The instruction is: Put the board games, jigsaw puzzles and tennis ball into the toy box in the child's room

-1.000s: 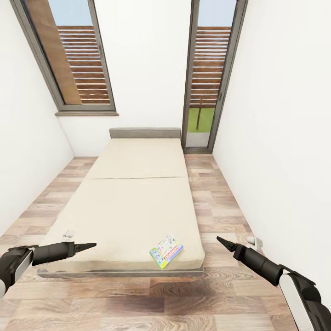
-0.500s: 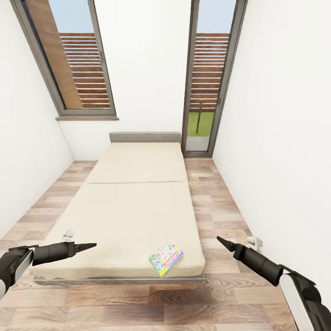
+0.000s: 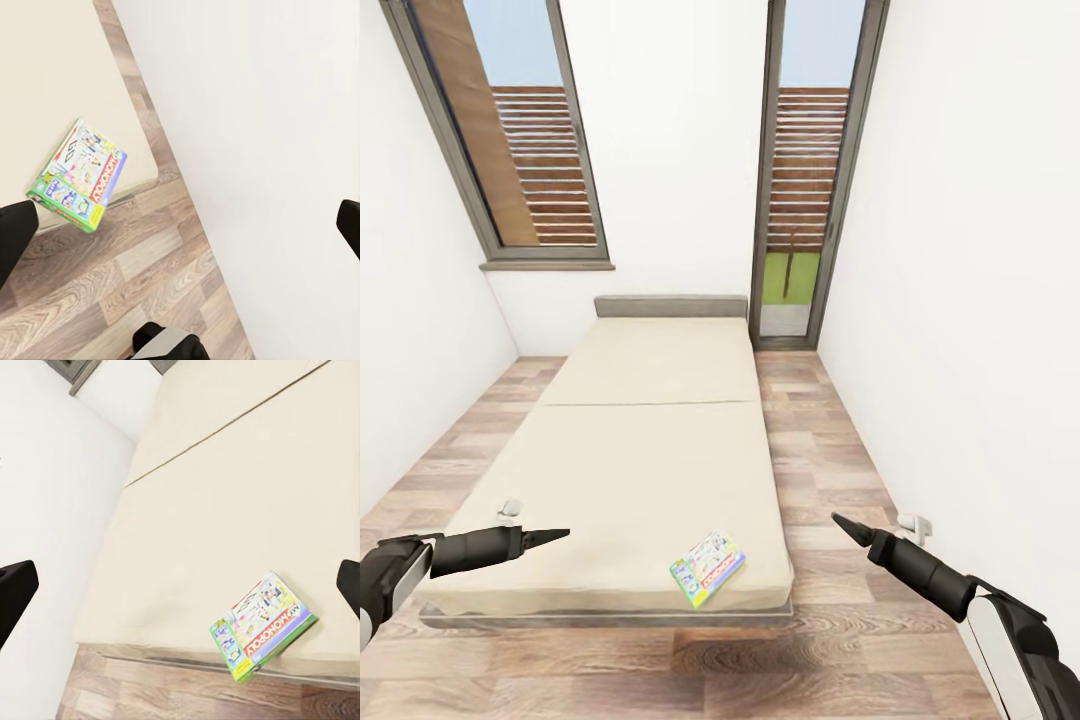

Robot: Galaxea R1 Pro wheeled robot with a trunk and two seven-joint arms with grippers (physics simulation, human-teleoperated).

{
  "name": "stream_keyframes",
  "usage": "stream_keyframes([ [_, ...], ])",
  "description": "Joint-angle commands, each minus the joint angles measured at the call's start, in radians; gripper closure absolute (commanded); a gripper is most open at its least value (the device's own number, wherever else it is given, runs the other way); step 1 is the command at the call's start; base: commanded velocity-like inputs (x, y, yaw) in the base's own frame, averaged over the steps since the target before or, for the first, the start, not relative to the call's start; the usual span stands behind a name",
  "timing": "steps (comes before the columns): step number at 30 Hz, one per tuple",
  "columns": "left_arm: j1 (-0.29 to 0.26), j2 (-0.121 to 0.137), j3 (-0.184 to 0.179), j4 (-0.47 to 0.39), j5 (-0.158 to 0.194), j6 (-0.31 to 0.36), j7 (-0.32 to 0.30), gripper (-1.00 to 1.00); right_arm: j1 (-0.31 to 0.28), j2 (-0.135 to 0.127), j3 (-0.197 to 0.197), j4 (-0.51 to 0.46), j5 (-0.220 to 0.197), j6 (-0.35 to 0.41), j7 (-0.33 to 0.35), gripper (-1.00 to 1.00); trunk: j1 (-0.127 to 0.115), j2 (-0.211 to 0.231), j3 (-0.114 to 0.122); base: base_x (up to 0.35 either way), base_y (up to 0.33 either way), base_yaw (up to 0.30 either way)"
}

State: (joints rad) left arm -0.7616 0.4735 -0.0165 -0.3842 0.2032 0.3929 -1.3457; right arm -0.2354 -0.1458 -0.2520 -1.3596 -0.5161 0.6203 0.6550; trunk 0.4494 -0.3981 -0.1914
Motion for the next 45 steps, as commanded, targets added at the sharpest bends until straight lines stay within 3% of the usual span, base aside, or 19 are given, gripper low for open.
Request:
stream_keyframes([
  [1, -0.001, 0.0, -0.002, 0.0, 0.004, 0.011, -0.003, -1.0, -0.001, 0.0, -0.001, 0.0, -0.005, 0.007, 0.001, -1.0, 0.001, -0.002, 0.0, 0.0, -0.012, 0.0],
  [45, -0.001, -0.001, -0.003, 0.001, 0.004, 0.011, 0.003, -1.0, -0.001, 0.001, -0.001, 0.008, 0.003, 0.007, -0.001, -1.0, 0.001, -0.002, 0.073, 0.0, -0.001, 0.0],
])
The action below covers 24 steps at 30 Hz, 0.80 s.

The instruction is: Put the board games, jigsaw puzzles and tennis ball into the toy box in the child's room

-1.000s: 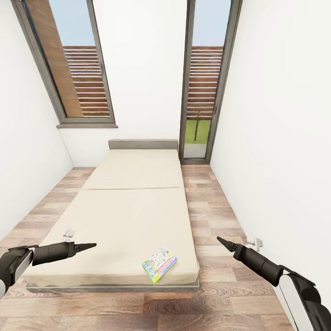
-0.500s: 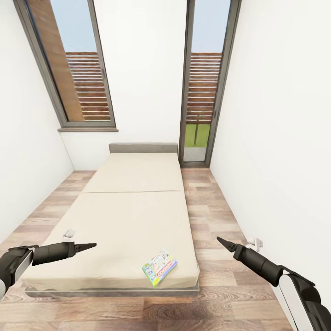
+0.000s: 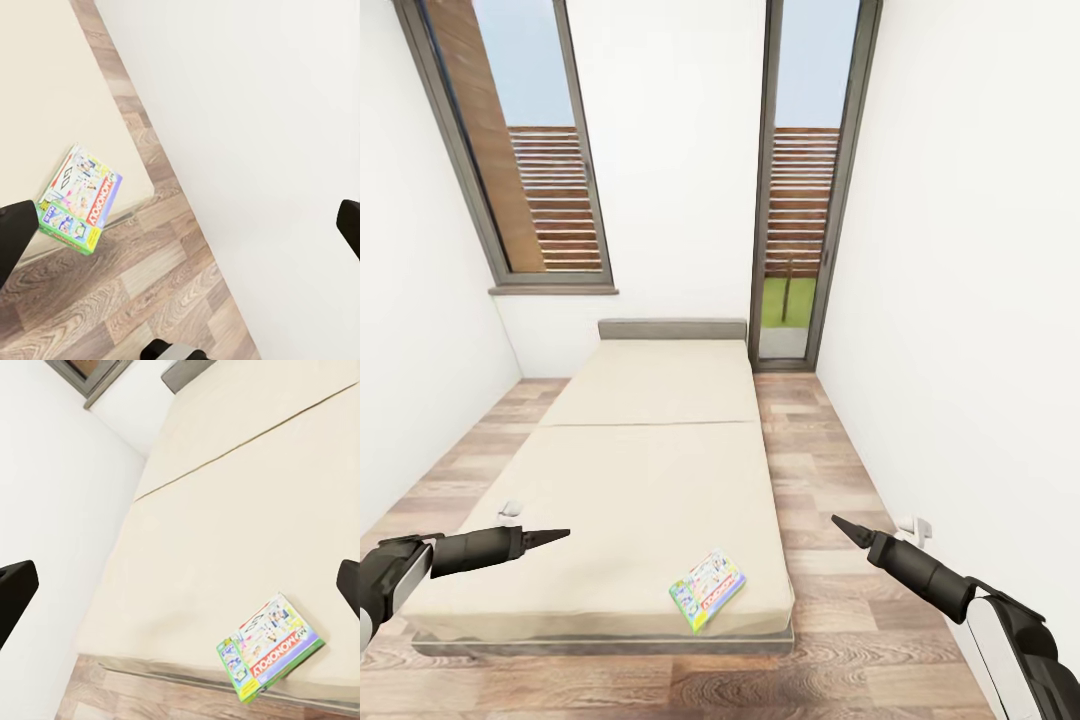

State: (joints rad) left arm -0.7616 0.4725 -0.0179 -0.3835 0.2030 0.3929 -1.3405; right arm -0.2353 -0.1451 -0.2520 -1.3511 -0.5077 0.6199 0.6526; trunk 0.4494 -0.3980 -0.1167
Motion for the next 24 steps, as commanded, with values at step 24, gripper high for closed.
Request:
stream_keyframes([
  [24, -0.001, 0.0, -0.003, 0.0, 0.004, 0.011, 0.0, -1.0, -0.001, 0.003, 0.002, -0.009, -0.004, 0.008, -0.001, -1.0, 0.001, -0.002, 0.027, 0.0, 0.0, 0.0],
])
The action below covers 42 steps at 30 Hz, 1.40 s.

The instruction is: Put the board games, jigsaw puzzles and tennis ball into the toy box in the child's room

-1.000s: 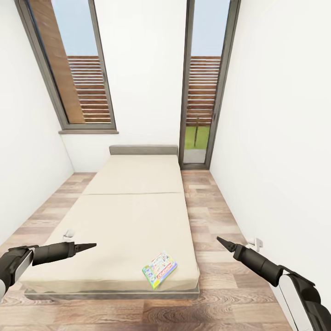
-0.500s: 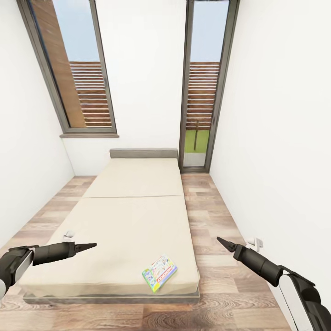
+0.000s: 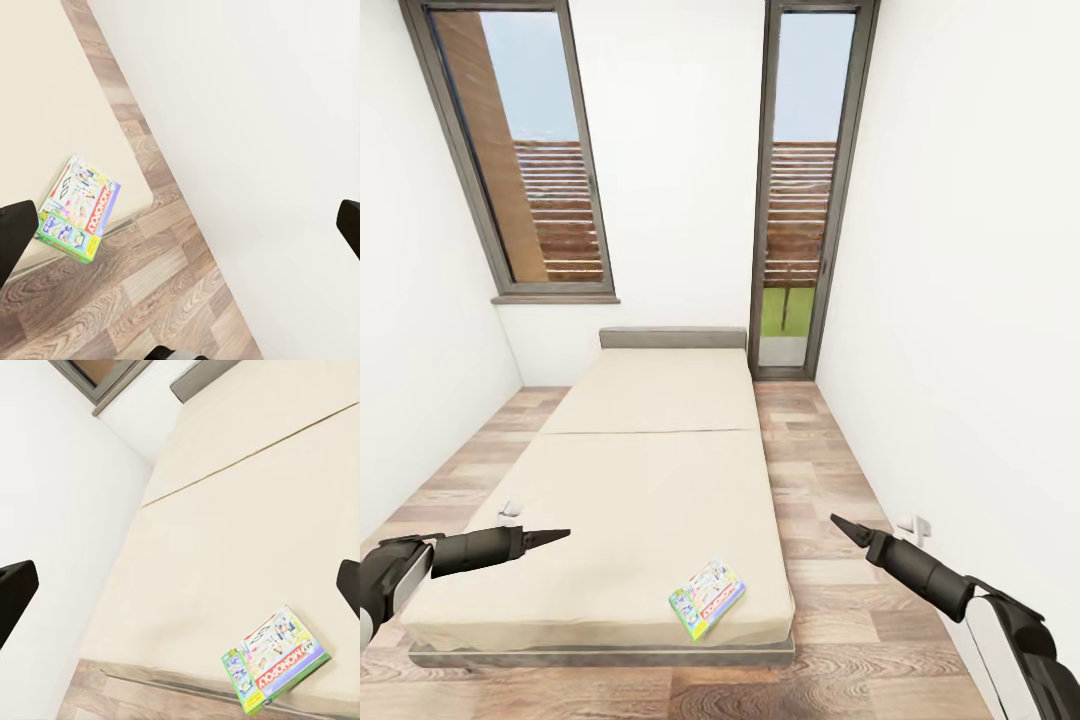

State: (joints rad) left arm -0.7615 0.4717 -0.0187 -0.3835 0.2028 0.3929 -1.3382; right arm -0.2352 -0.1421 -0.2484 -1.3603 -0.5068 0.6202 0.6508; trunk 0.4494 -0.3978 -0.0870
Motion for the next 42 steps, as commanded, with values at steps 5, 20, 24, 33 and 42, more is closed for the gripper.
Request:
stream_keyframes([
  [5, -0.001, -0.001, -0.003, 0.0, 0.004, 0.011, -0.001, -1.0, -0.001, -0.003, -0.003, 0.002, -0.01, 0.009, 0.004, -1.0, 0.001, -0.002, -0.002, 0.0, 0.0, 0.0],
  [20, -0.001, -0.001, -0.003, 0.0, 0.004, 0.011, -0.001, -1.0, 0.0, 0.004, -0.005, -0.016, -0.019, 0.01, 0.001, -1.0, 0.001, -0.002, -0.002, 0.0, 0.0, 0.0],
  [24, -0.001, 0.0, -0.002, 0.0, 0.004, 0.011, -0.002, -1.0, 0.0, 0.0, -0.007, -0.009, -0.021, 0.01, 0.001, -1.0, 0.001, -0.002, -0.002, 0.0, -0.001, 0.0],
  [33, -0.001, 0.0, -0.002, 0.0, 0.004, 0.011, -0.002, -1.0, 0.0, 0.007, -0.007, -0.008, -0.02, 0.006, -0.01, -1.0, 0.001, -0.002, -0.002, -0.017, -0.155, 0.0],
  [42, -0.001, 0.0, -0.001, 0.0, 0.004, 0.011, -0.002, -1.0, 0.0, 0.009, -0.006, -0.007, -0.015, 0.009, -0.014, -1.0, 0.001, -0.002, -0.002, -0.004, -0.155, 0.0],
])
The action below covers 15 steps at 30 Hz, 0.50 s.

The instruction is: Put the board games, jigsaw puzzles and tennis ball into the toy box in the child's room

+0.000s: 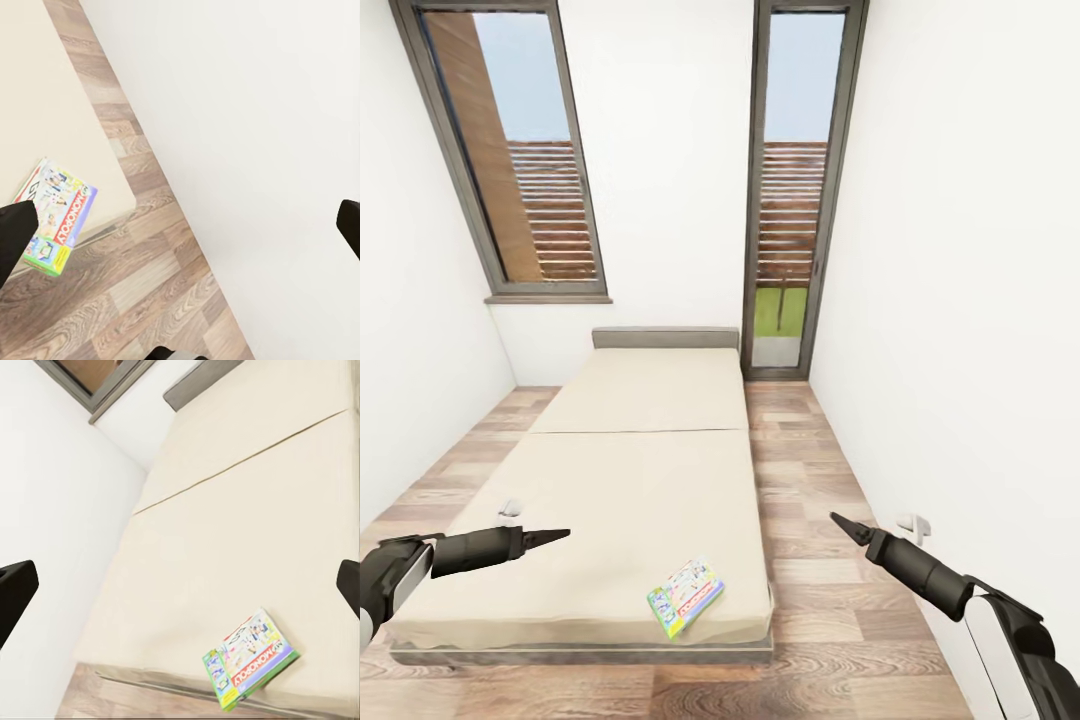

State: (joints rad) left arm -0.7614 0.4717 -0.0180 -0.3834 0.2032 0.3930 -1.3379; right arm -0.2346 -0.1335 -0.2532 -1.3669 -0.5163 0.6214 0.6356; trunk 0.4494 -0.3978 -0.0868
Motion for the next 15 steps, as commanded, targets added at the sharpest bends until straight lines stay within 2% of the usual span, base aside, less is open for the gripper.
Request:
stream_keyframes([
  [1, -0.001, 0.001, -0.002, 0.0, 0.004, 0.01, -0.003, -1.0, -0.001, 0.0, -0.001, 0.0, -0.006, 0.009, 0.001, -1.0, 0.001, -0.002, -0.002, 0.0, -0.232, 0.0],
  [5, -0.001, 0.001, -0.002, 0.001, 0.004, 0.01, -0.003, -1.0, -0.001, -0.001, 0.0, -0.007, -0.01, 0.007, 0.01, -1.0, 0.001, -0.002, -0.002, -0.002, -0.121, 0.0],
  [15, -0.001, 0.001, 0.001, 0.001, 0.005, 0.009, -0.009, -1.0, 0.004, 0.0, 0.001, -0.016, -0.011, 0.005, 0.012, -1.0, 0.001, -0.002, -0.002, -0.061, -0.03, 0.0],
])
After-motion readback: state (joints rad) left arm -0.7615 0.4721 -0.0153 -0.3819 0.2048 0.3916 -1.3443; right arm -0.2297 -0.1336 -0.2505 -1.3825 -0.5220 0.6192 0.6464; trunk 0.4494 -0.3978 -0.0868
